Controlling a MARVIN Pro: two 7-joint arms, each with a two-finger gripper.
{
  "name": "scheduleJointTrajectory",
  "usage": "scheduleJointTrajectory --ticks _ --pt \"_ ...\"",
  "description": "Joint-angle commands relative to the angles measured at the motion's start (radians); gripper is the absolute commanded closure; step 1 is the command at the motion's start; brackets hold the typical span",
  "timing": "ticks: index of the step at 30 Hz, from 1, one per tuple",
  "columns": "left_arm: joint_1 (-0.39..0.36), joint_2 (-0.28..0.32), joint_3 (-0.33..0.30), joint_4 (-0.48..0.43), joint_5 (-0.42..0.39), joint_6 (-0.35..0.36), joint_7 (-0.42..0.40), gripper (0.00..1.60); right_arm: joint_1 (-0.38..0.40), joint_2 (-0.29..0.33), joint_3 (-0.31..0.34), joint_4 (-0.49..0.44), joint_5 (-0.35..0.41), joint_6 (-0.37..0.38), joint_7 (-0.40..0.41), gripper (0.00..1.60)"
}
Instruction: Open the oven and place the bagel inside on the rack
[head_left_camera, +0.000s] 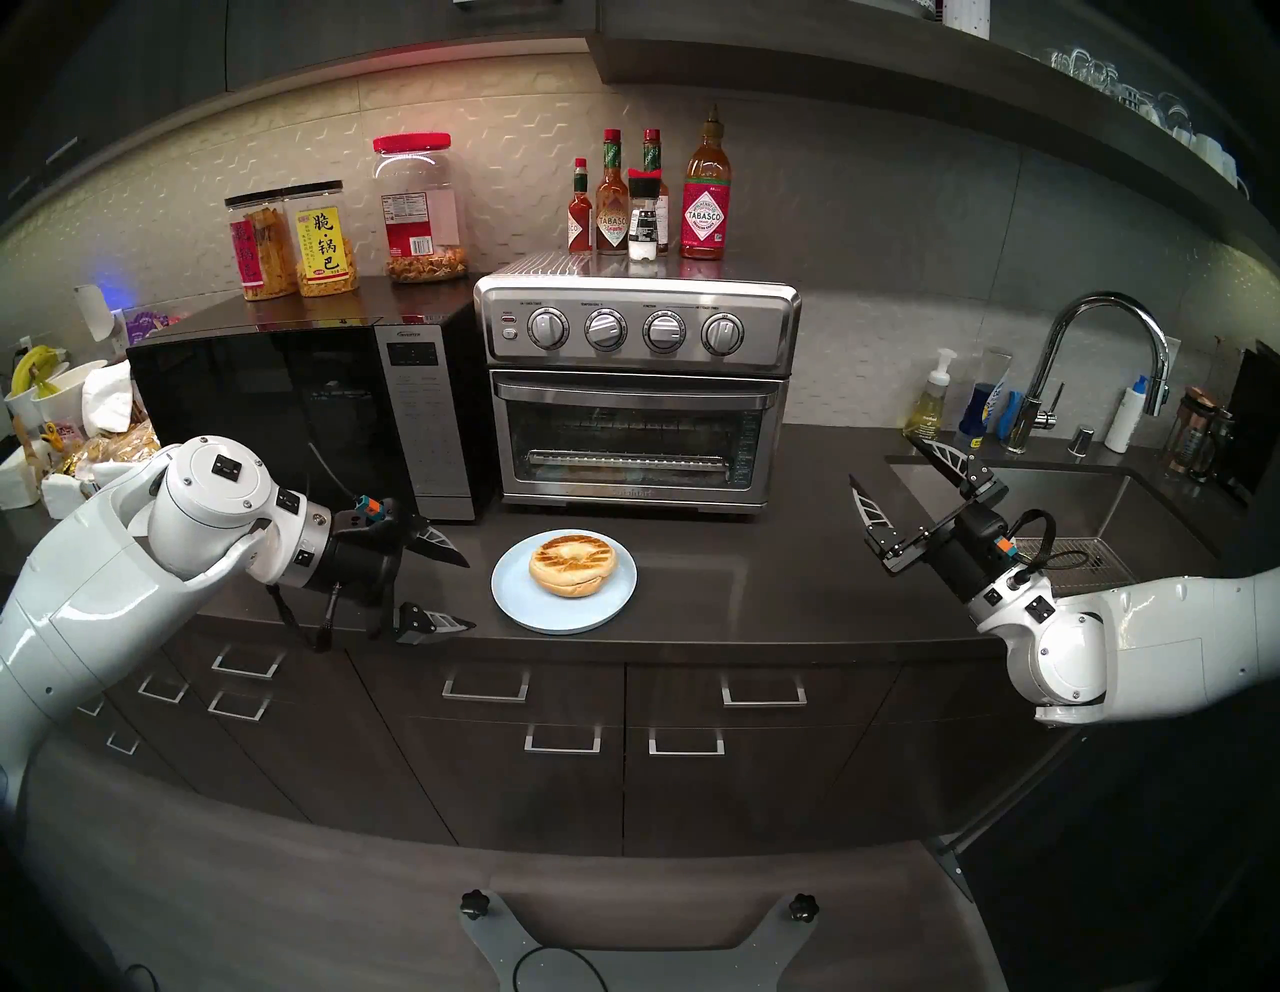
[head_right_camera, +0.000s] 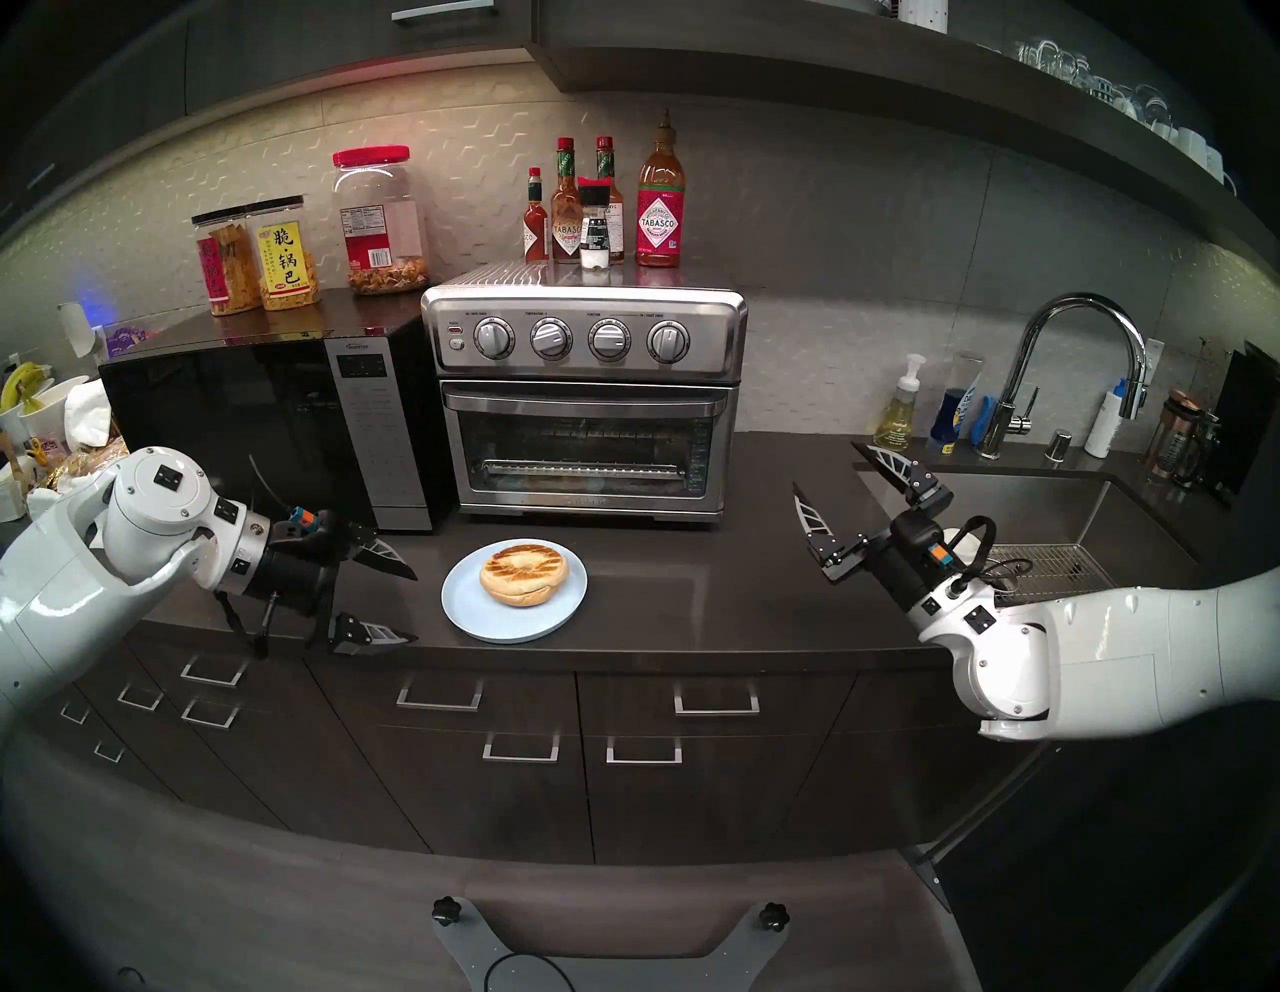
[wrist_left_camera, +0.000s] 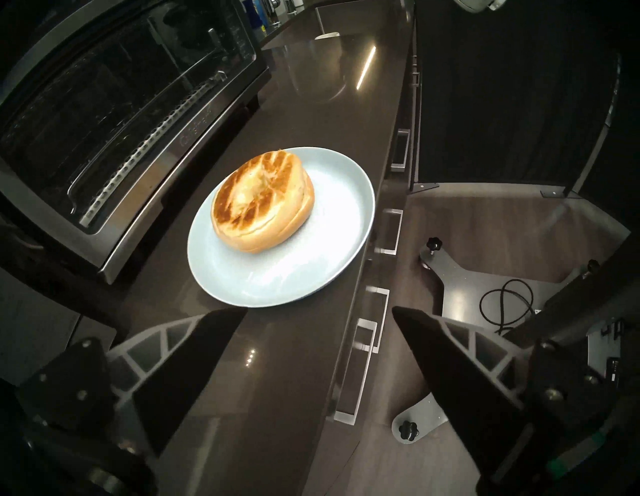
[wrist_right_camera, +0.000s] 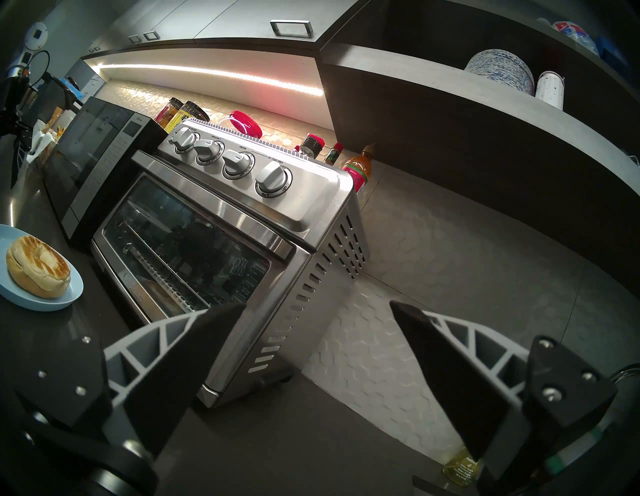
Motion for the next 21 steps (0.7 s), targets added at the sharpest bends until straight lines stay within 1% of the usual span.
scheduleJointTrajectory --ticks 1,4,5,6,7,9,10,11,13,14,17,21 --pt "-0.115 -0.086 0.007 0.016 0.064 -0.005 -0.113 0.00 0.015 -0.001 0.012 0.001 -0.001 0.001 -0.002 0.00" --pt "-0.149 -0.130 0.037 0.037 0.107 -0.007 -0.153 0.00 0.015 -0.001 0.012 0.001 -0.001 0.001 -0.002 0.00" --pt "-0.149 -0.139 0.042 0.038 0.122 -0.009 -0.160 0.00 0.015 -0.001 0.012 0.001 -0.001 0.001 -0.002 0.00" --pt "-0.171 -0.158 0.061 0.052 0.140 -0.008 -0.178 0.00 0.015 -0.001 0.012 0.001 -0.002 0.001 -0.002 0.00" --pt "-0.171 -0.162 0.069 0.053 0.140 -0.012 -0.180 0.00 0.015 -0.001 0.012 0.001 -0.002 0.001 -0.002 0.00" --pt "-0.199 -0.193 0.095 0.076 0.163 -0.011 -0.203 0.00 0.016 -0.001 0.012 0.001 -0.002 0.001 -0.002 0.00" --pt "-0.201 -0.196 0.103 0.081 0.159 -0.013 -0.200 0.00 0.016 -0.001 0.012 0.001 -0.002 0.001 -0.002 0.00" --pt "-0.221 -0.219 0.116 0.103 0.181 -0.014 -0.222 0.00 0.016 -0.001 0.012 0.001 -0.002 0.002 -0.002 0.00" --pt "-0.235 -0.237 0.131 0.128 0.178 -0.019 -0.225 0.00 0.016 -0.001 0.012 0.001 -0.002 0.002 -0.002 0.00" --pt "-0.247 -0.247 0.139 0.140 0.191 -0.021 -0.238 0.00 0.016 0.000 0.012 0.001 -0.002 0.002 -0.002 0.00" --pt "-0.268 -0.252 0.152 0.165 0.198 -0.020 -0.253 0.00 0.016 0.000 0.012 0.000 -0.002 0.002 -0.002 0.00" --pt "-0.270 -0.239 0.142 0.197 0.189 -0.039 -0.269 0.00 0.016 0.000 0.013 0.000 -0.002 0.003 -0.002 0.00"
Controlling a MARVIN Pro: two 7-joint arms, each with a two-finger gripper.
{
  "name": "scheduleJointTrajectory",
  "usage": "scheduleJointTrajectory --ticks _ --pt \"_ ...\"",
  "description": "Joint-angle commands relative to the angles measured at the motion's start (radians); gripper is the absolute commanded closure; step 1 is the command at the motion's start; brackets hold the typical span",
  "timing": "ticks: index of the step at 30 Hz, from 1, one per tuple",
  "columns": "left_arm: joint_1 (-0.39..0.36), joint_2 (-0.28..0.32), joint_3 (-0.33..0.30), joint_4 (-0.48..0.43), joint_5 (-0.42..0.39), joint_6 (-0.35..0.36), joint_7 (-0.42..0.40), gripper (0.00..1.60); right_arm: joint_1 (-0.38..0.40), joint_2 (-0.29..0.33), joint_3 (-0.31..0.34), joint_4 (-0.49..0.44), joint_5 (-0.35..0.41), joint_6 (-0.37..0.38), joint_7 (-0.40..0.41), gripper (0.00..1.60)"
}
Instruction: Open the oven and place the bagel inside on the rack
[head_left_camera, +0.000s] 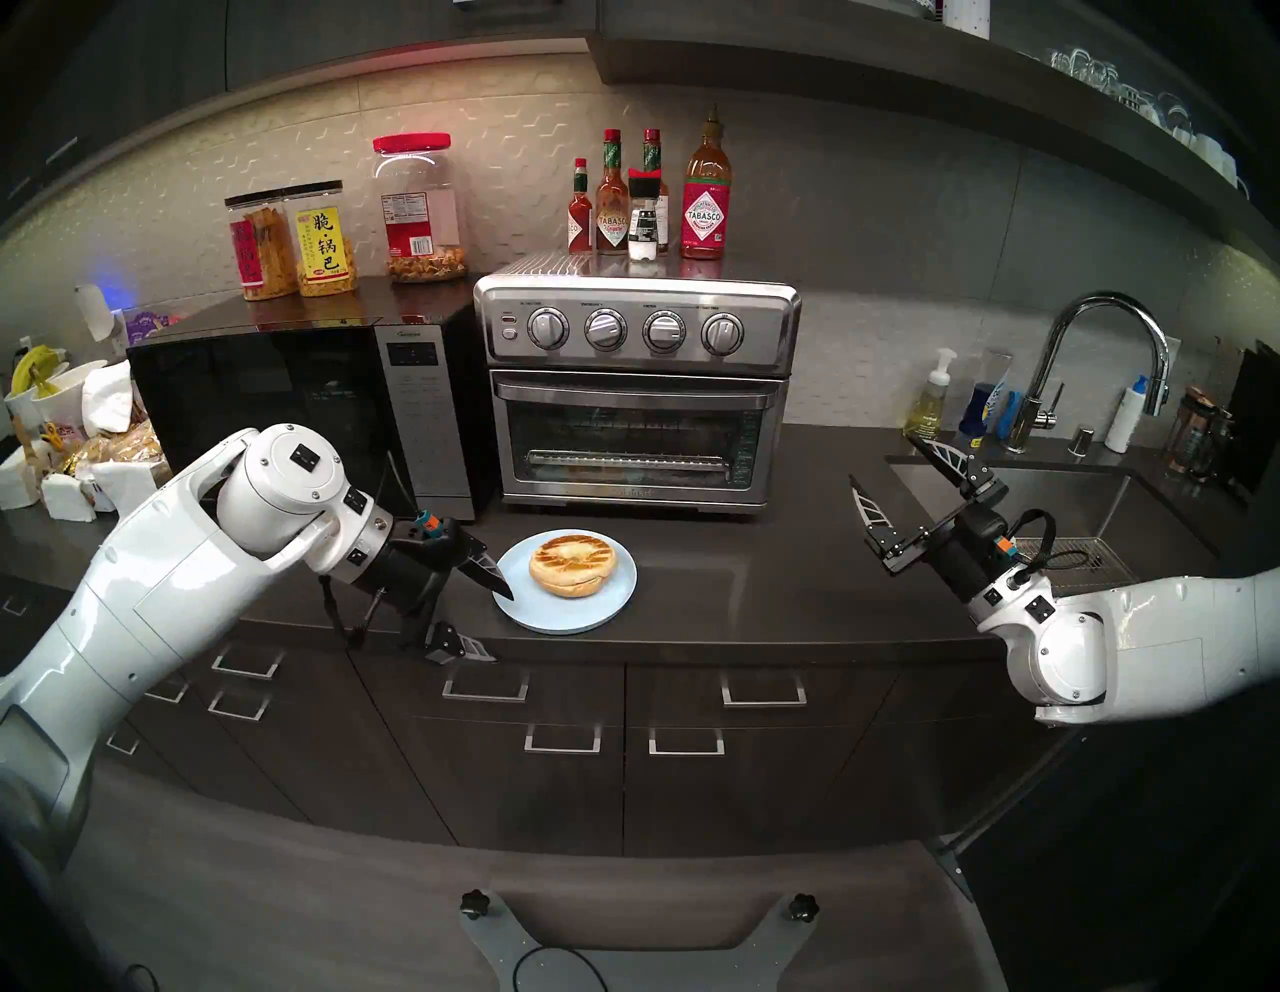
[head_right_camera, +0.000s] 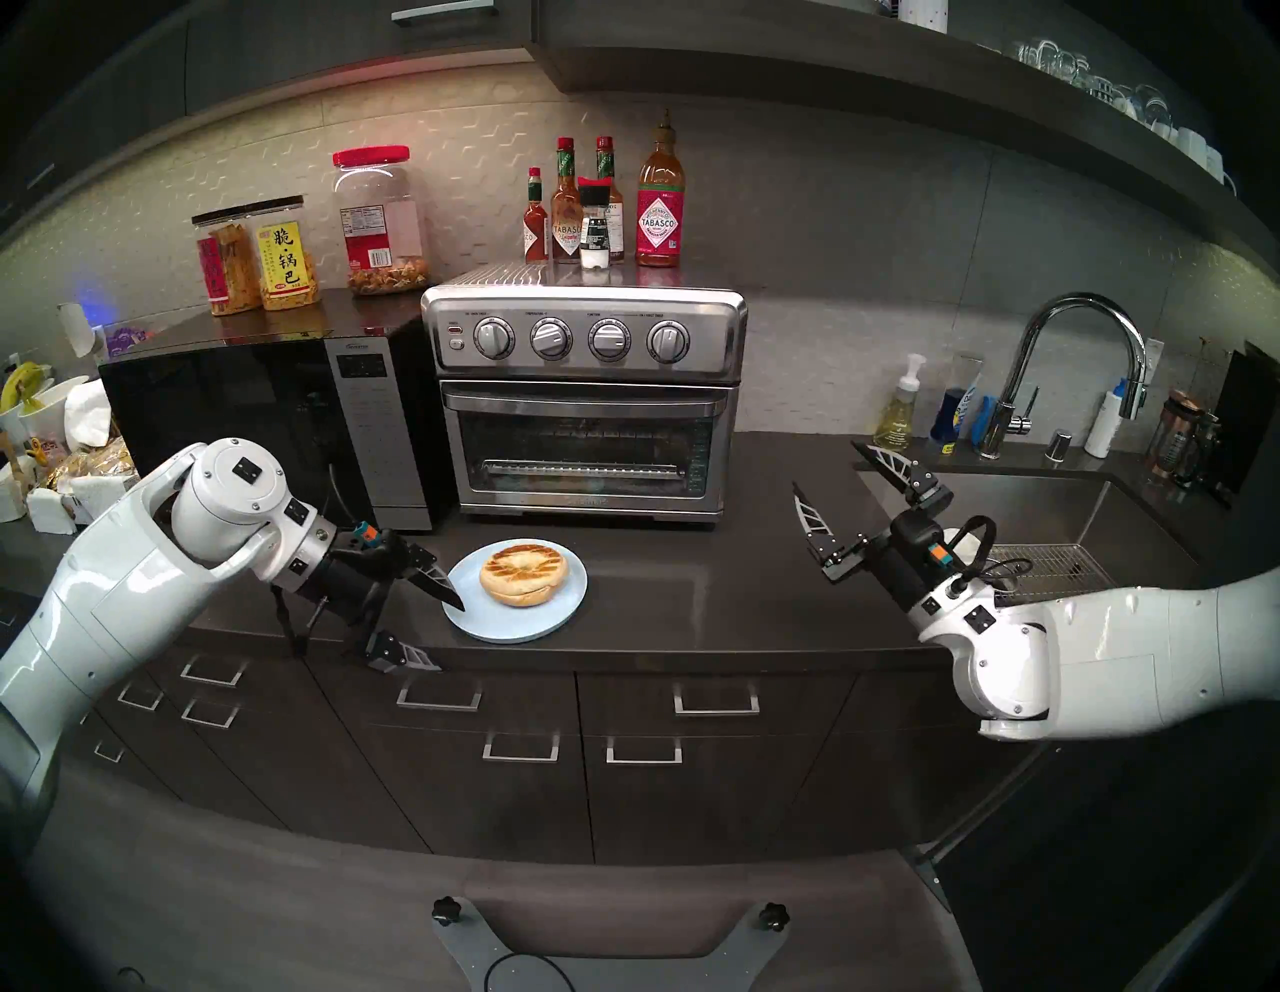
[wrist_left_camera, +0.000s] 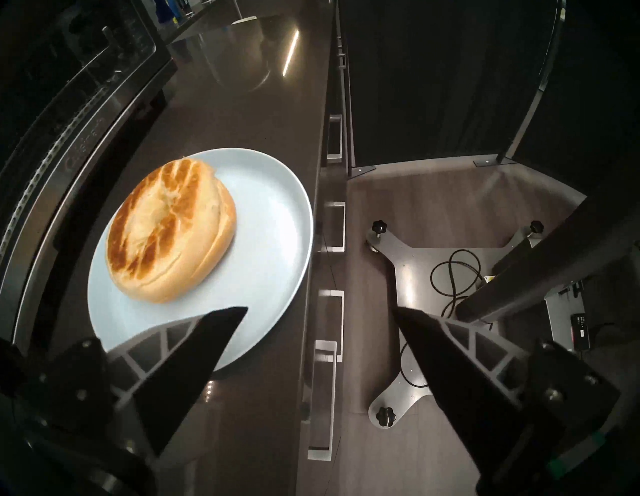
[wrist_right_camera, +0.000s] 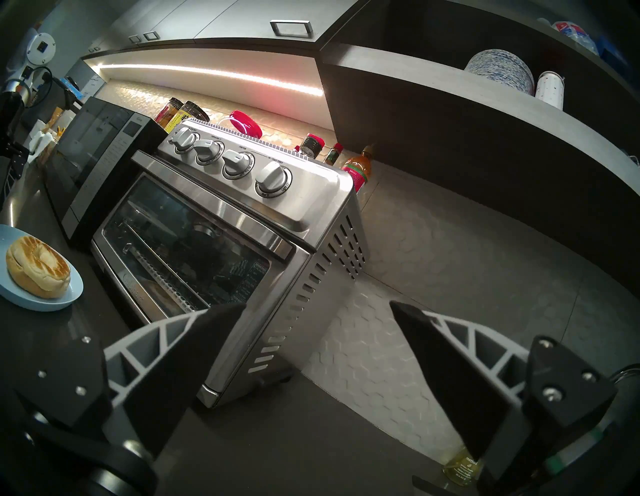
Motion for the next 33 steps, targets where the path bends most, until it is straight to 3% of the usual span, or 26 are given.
scheduleJointTrajectory --ticks 1,10,18,33 --pt "-0.064 -0.018 -0.019 0.042 -0.007 -0.022 -0.029 0.00 0.016 -0.001 0.012 0.000 -0.002 0.002 -0.003 0.00" --pt "-0.017 0.002 -0.024 0.048 -0.013 -0.060 -0.030 0.00 0.016 0.000 0.012 0.000 -0.003 0.003 -0.003 0.00" --pt "0.002 -0.016 -0.014 0.072 -0.008 -0.084 -0.006 0.00 0.016 0.000 0.013 0.000 -0.003 0.003 -0.003 0.00" --pt "-0.076 -0.085 0.005 0.193 0.011 -0.106 -0.006 0.00 0.015 0.000 0.013 0.000 -0.003 0.003 -0.002 0.00"
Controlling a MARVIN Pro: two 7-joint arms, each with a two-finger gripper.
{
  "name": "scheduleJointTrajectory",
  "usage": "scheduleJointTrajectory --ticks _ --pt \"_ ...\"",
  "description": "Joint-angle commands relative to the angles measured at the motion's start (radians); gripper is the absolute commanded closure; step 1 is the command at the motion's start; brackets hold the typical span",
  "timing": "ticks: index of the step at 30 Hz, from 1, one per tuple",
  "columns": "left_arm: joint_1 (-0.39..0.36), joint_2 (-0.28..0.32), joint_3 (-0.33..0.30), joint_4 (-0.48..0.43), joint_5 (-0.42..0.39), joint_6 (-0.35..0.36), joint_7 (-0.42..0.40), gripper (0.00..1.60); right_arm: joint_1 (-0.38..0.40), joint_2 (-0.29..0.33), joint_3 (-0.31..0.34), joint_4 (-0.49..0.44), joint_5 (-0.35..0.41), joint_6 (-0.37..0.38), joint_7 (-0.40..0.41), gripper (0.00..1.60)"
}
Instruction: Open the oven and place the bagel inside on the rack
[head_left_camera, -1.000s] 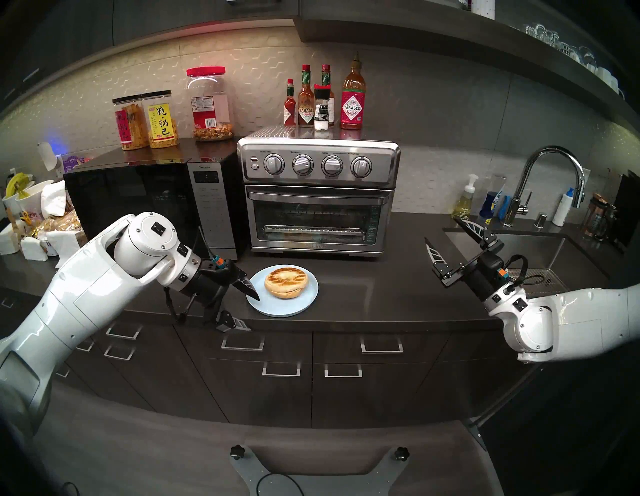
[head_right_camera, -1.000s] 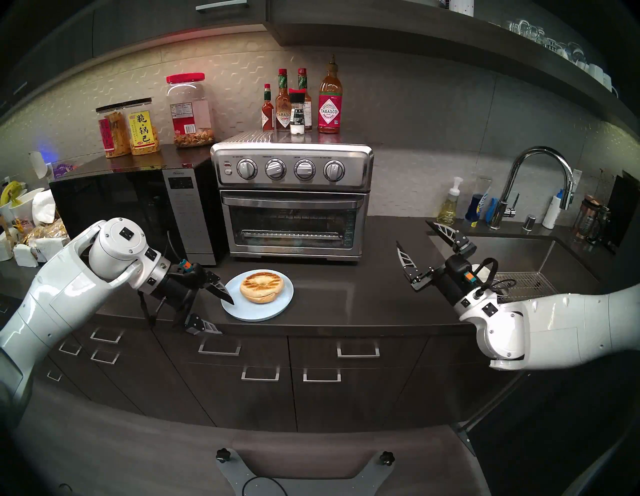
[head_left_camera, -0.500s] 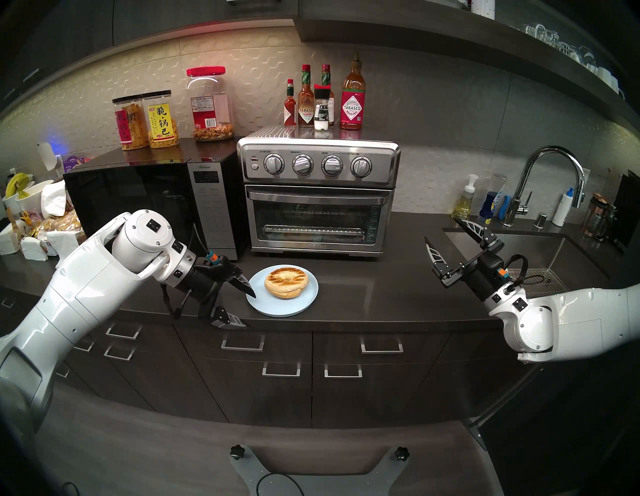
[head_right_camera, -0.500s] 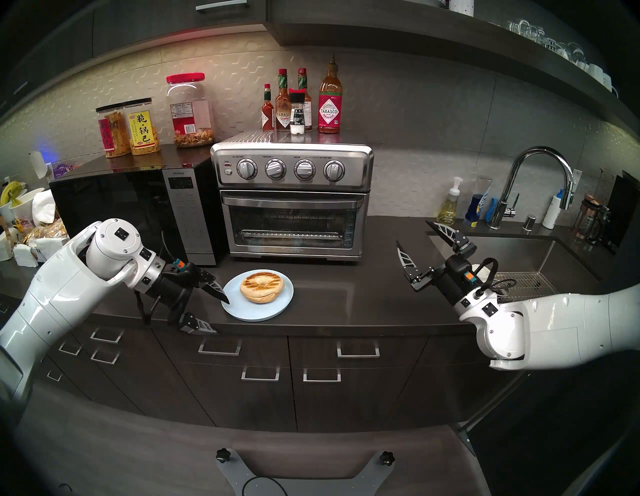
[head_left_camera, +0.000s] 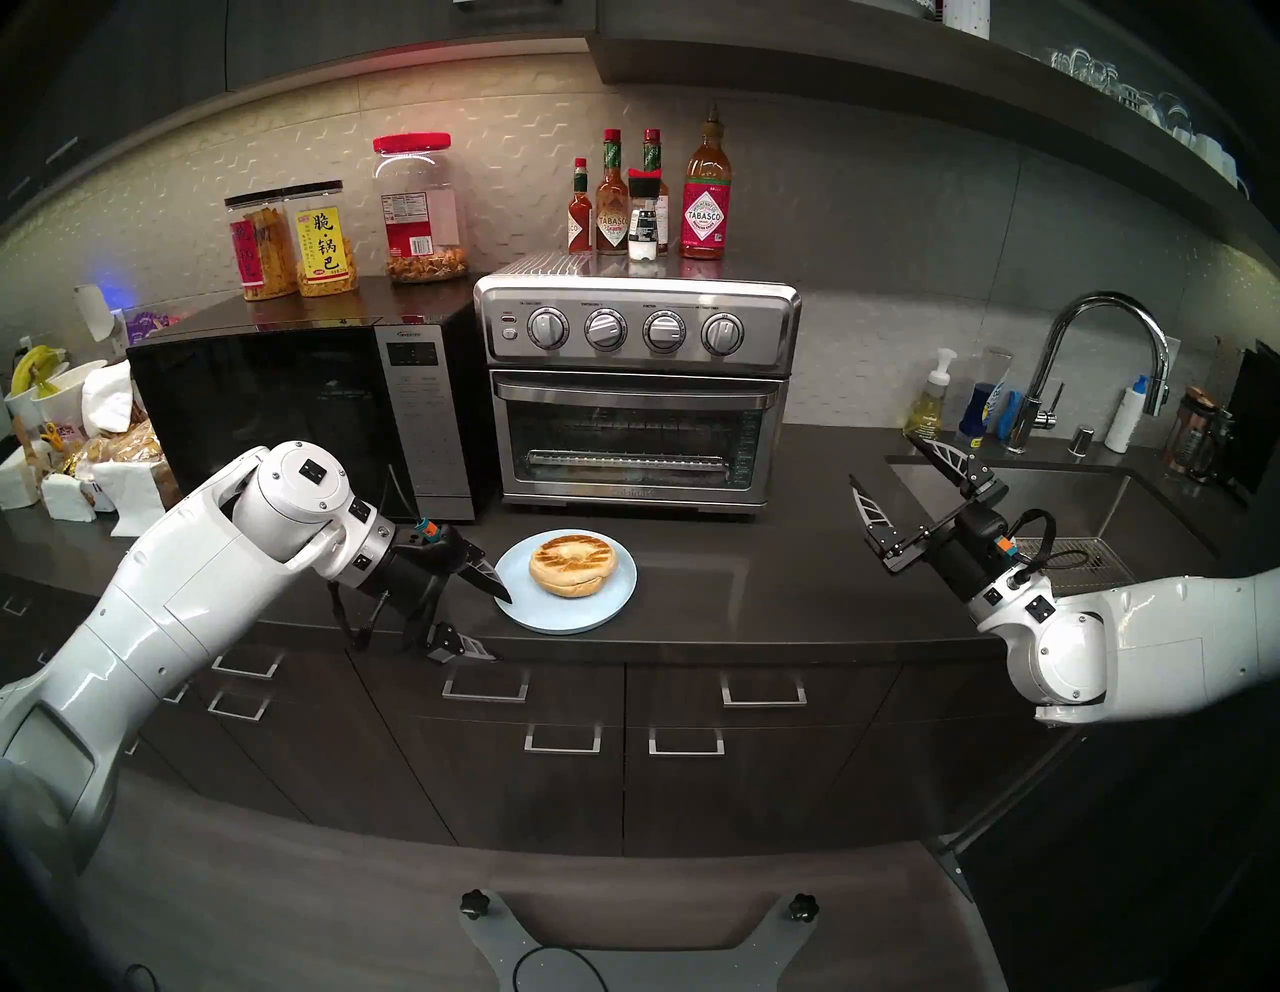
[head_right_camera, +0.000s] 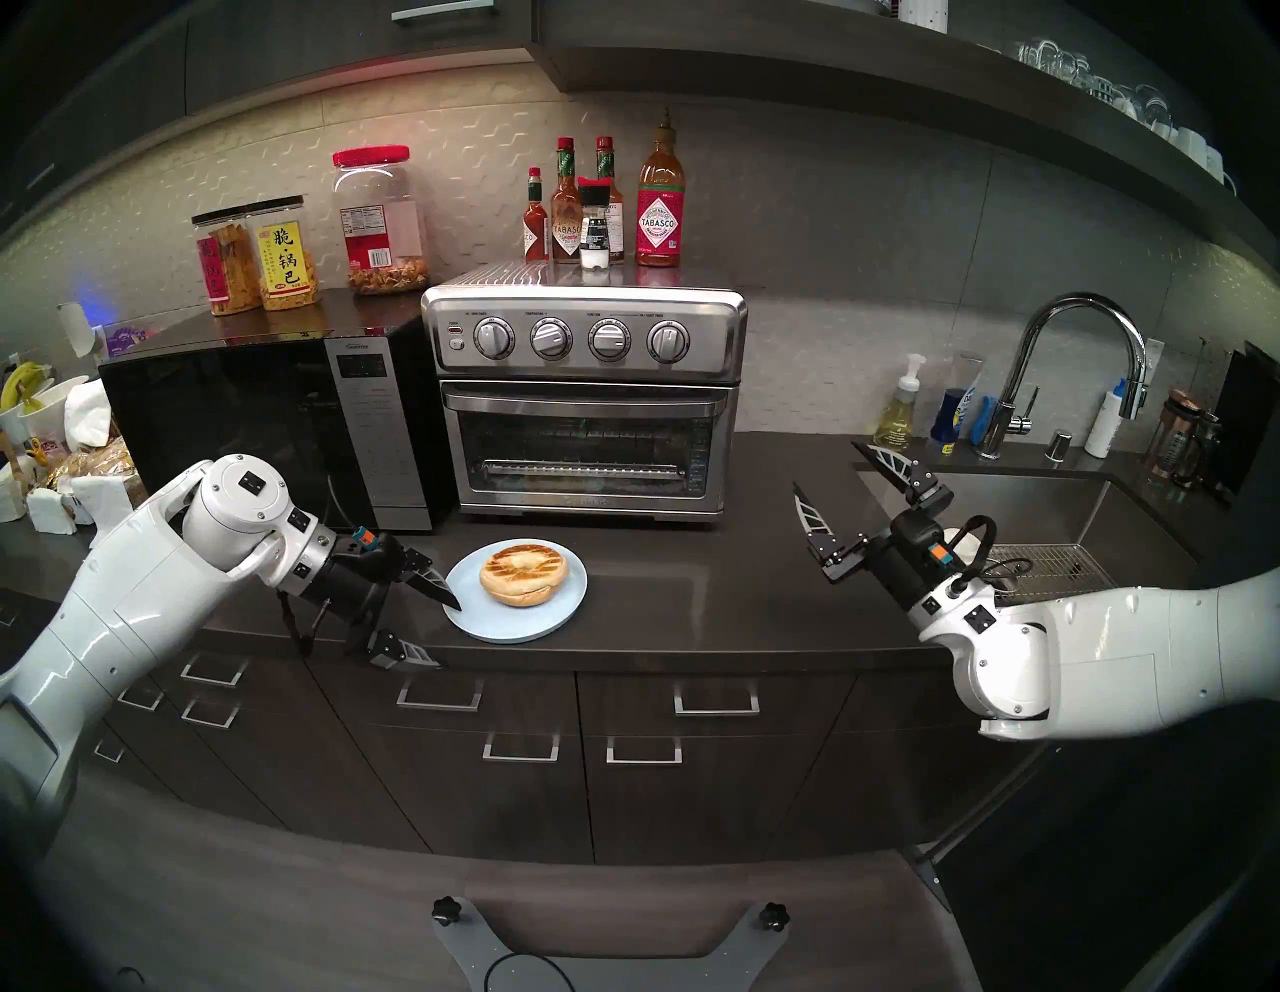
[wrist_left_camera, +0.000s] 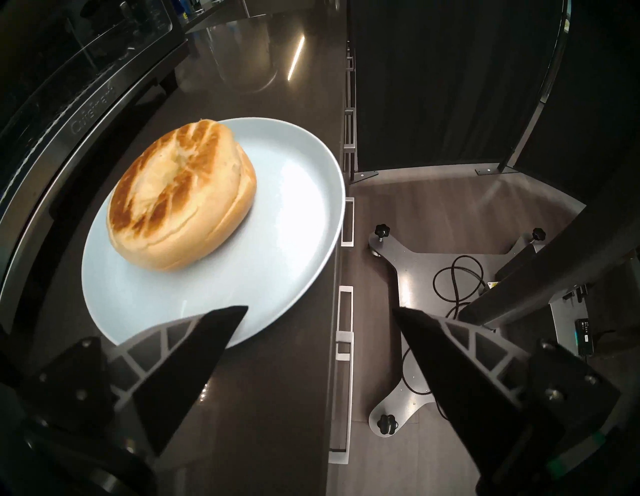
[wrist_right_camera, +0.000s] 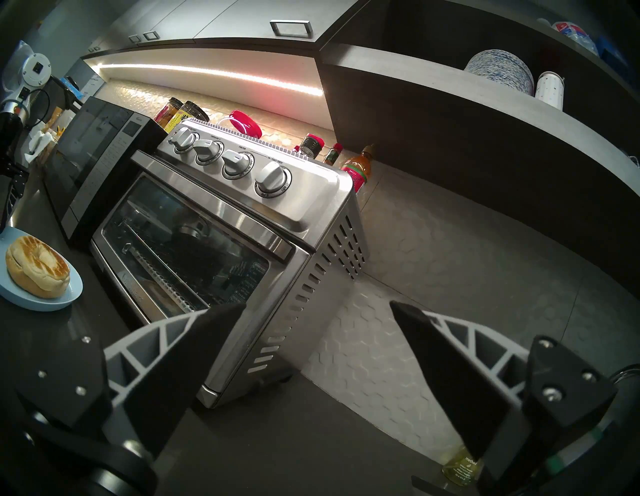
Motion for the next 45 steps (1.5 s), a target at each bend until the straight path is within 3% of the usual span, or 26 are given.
scheduleJointTrajectory --ticks 1,7,9,10,11,15,20,21,28,35,45 --pt "-0.067 -0.040 0.004 0.037 0.015 -0.009 -0.011 0.00 0.015 -0.001 0.012 0.001 -0.002 0.001 -0.002 0.00" --pt "-0.094 -0.061 0.013 0.075 0.029 -0.016 -0.022 0.00 0.015 -0.001 0.012 0.001 -0.002 0.001 -0.002 0.00" --pt "-0.102 -0.066 0.016 0.084 0.036 -0.017 -0.031 0.08 0.015 -0.001 0.012 0.001 -0.002 0.001 -0.002 0.00" --pt "-0.106 -0.068 0.017 0.087 0.040 -0.017 -0.035 0.45 0.015 -0.001 0.012 0.001 -0.002 0.001 -0.002 0.00" --pt "-0.108 -0.071 0.017 0.092 0.041 -0.018 -0.039 0.94 0.015 -0.001 0.012 0.001 -0.002 0.001 -0.002 0.00" --pt "-0.114 -0.080 0.019 0.104 0.049 -0.023 -0.053 1.37 0.015 -0.001 0.012 0.001 -0.002 0.002 -0.002 0.00" --pt "-0.113 -0.083 0.018 0.107 0.054 -0.025 -0.068 1.48 0.015 -0.001 0.012 0.001 -0.002 0.002 -0.002 0.00" --pt "-0.112 -0.082 0.018 0.105 0.055 -0.024 -0.071 1.60 0.015 -0.001 0.012 0.001 -0.002 0.002 -0.002 0.00" --pt "-0.069 -0.046 0.021 0.067 0.049 -0.019 -0.104 1.60 0.015 0.000 0.012 0.000 -0.003 0.002 -0.002 0.00" --pt "-0.002 0.019 -0.011 0.022 0.021 -0.016 -0.092 1.60 0.015 -0.001 0.012 0.001 -0.002 0.002 -0.002 0.00" --pt "0.034 0.070 -0.039 0.026 0.016 -0.045 -0.065 1.60 0.015 -0.001 0.013 0.001 -0.002 0.002 -0.002 0.00"
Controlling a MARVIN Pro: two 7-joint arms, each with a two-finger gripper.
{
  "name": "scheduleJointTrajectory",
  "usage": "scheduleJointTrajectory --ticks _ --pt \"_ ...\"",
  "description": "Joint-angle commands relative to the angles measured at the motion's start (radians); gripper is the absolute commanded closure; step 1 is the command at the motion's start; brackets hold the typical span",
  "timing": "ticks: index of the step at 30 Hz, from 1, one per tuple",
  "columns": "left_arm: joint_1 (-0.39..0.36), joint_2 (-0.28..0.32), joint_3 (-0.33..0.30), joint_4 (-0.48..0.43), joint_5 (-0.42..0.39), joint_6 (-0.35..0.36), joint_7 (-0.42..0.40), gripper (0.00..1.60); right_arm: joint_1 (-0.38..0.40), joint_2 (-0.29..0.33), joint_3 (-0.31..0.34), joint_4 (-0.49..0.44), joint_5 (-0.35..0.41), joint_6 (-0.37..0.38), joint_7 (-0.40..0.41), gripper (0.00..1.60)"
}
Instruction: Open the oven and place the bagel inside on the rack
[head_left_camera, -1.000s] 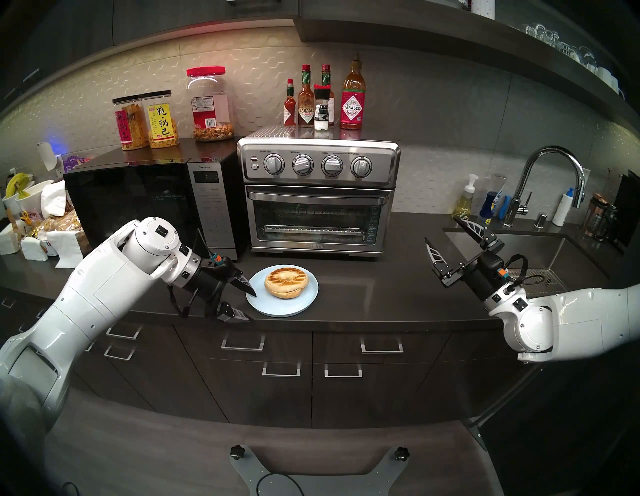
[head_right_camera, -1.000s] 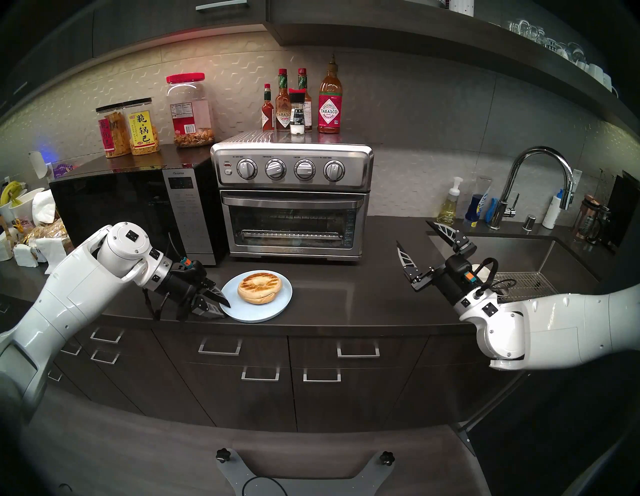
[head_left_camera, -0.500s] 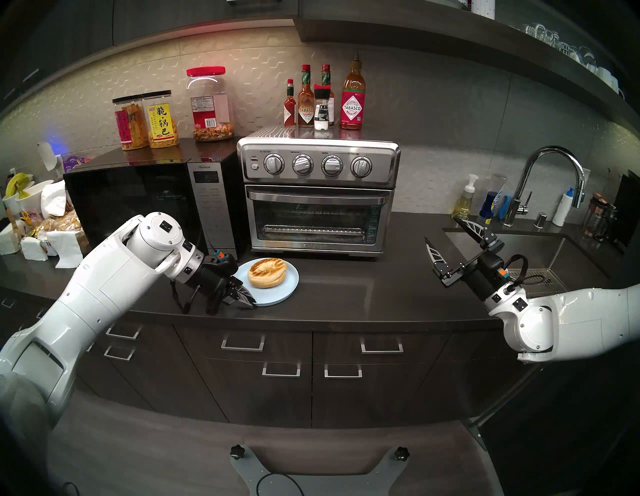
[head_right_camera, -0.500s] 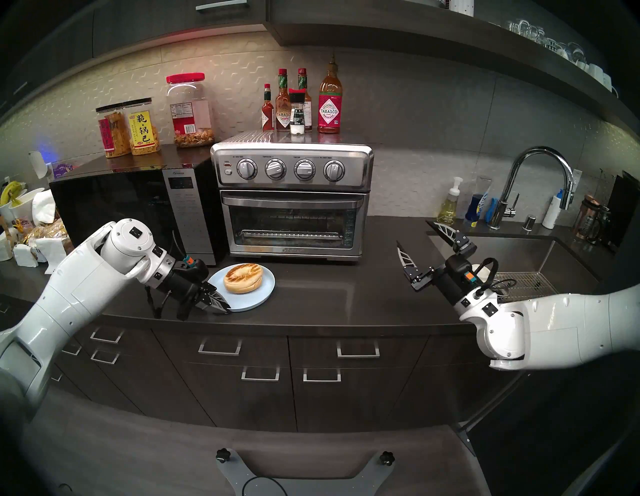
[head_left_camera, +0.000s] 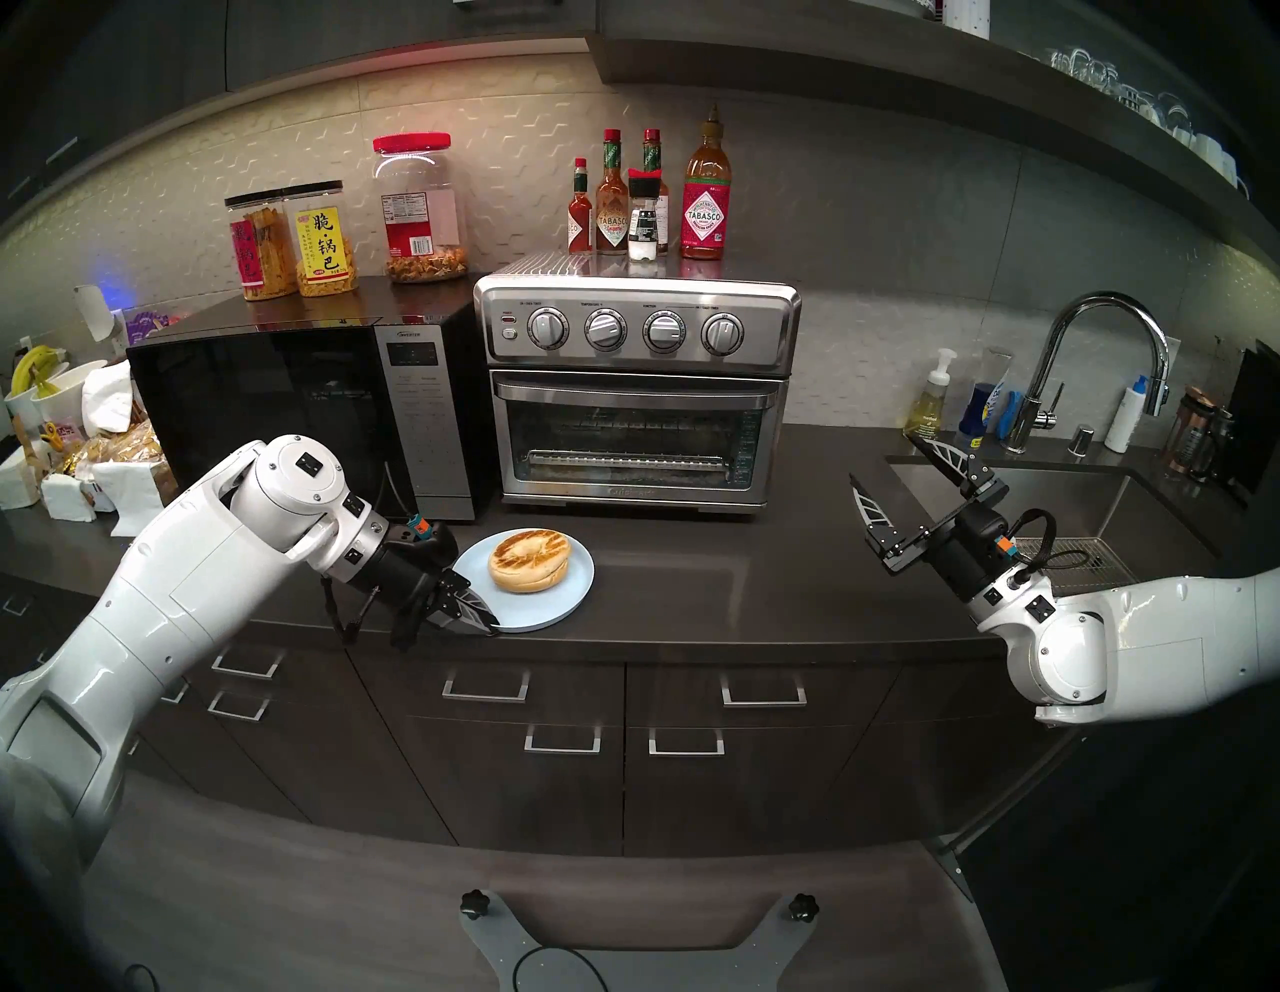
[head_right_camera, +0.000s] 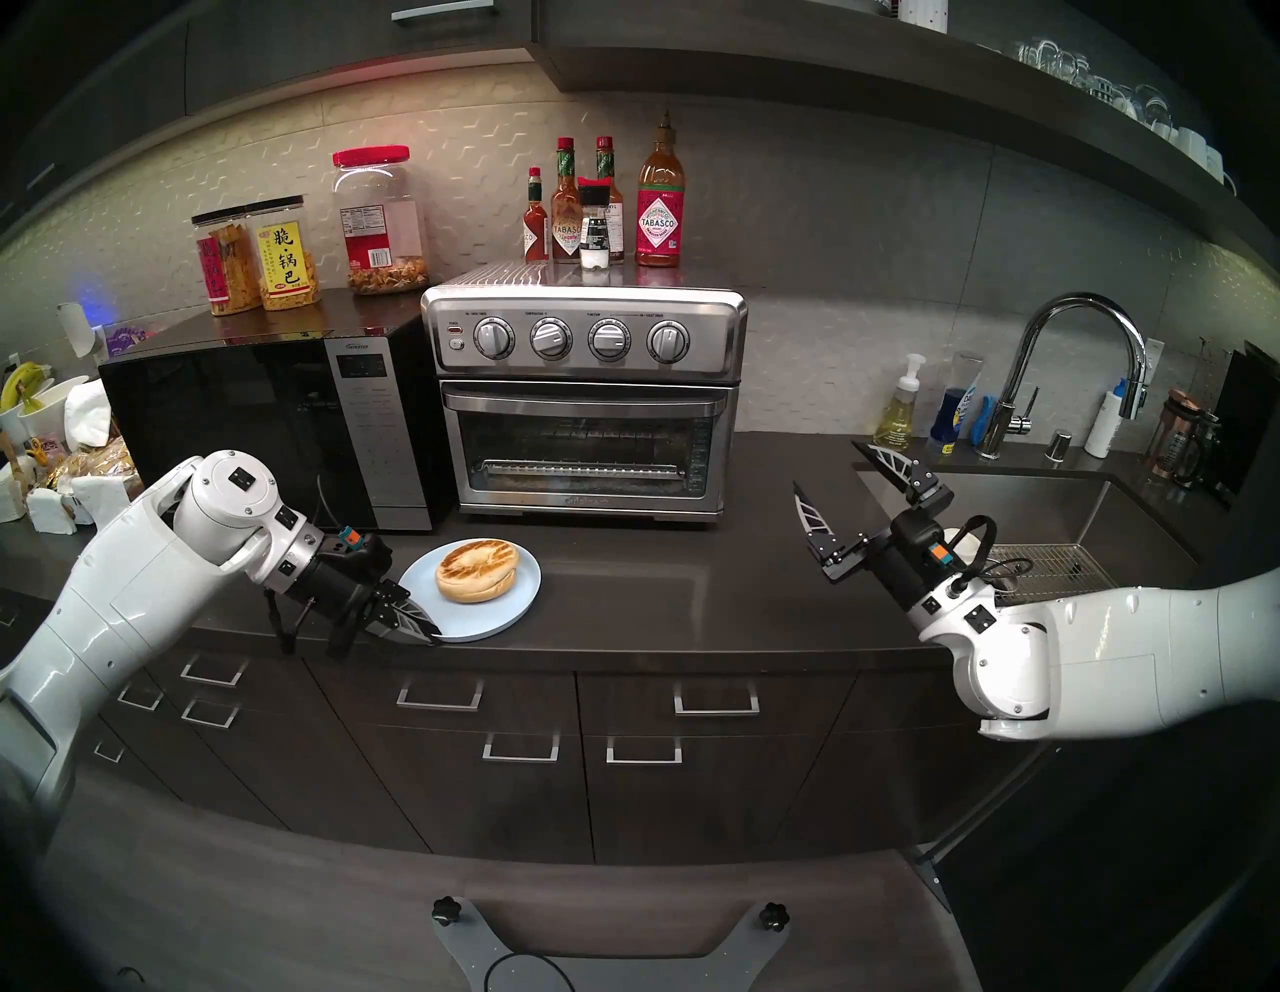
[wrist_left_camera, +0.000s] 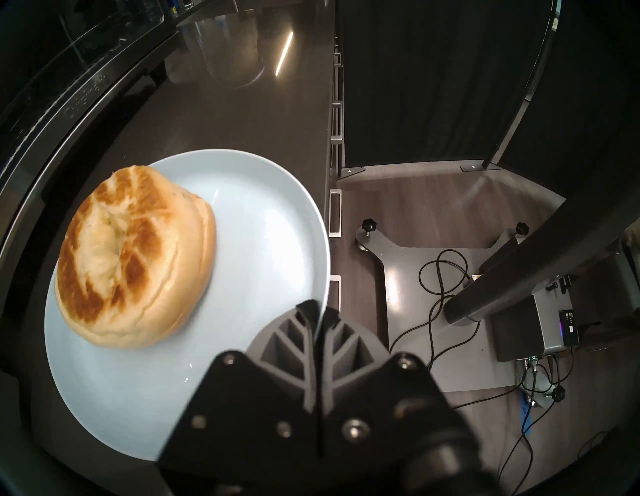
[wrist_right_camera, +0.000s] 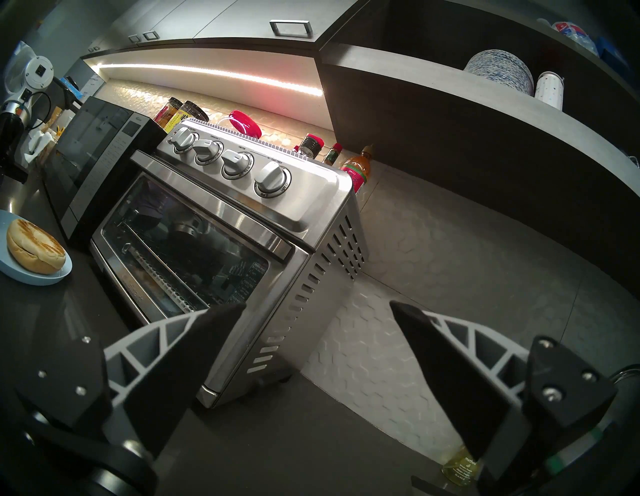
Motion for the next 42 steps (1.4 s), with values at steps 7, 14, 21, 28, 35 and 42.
scheduleJointTrajectory --ticks 7,14,21,28,35,42 --pt "0.048 0.075 -0.024 0.009 -0.003 -0.034 0.024 1.60 0.015 -0.001 0.012 0.001 -0.002 0.001 -0.002 0.00" --pt "0.079 0.110 -0.045 0.010 -0.023 -0.047 0.029 1.60 0.015 -0.001 0.012 0.001 -0.002 0.001 -0.002 0.00" --pt "0.124 0.154 -0.068 -0.008 -0.052 -0.058 0.038 1.60 0.015 -0.001 0.012 0.001 -0.002 0.001 -0.002 0.00" --pt "0.173 0.205 -0.092 -0.022 -0.085 -0.073 0.055 1.60 0.015 -0.001 0.012 0.001 -0.002 0.001 -0.002 0.00" --pt "0.213 0.241 -0.111 -0.027 -0.109 -0.090 0.080 1.60 0.015 -0.001 0.012 0.001 -0.002 0.001 -0.002 0.00" --pt "0.237 0.258 -0.118 -0.018 -0.125 -0.107 0.106 1.60 0.015 -0.001 0.012 0.001 -0.002 0.001 -0.002 0.00"
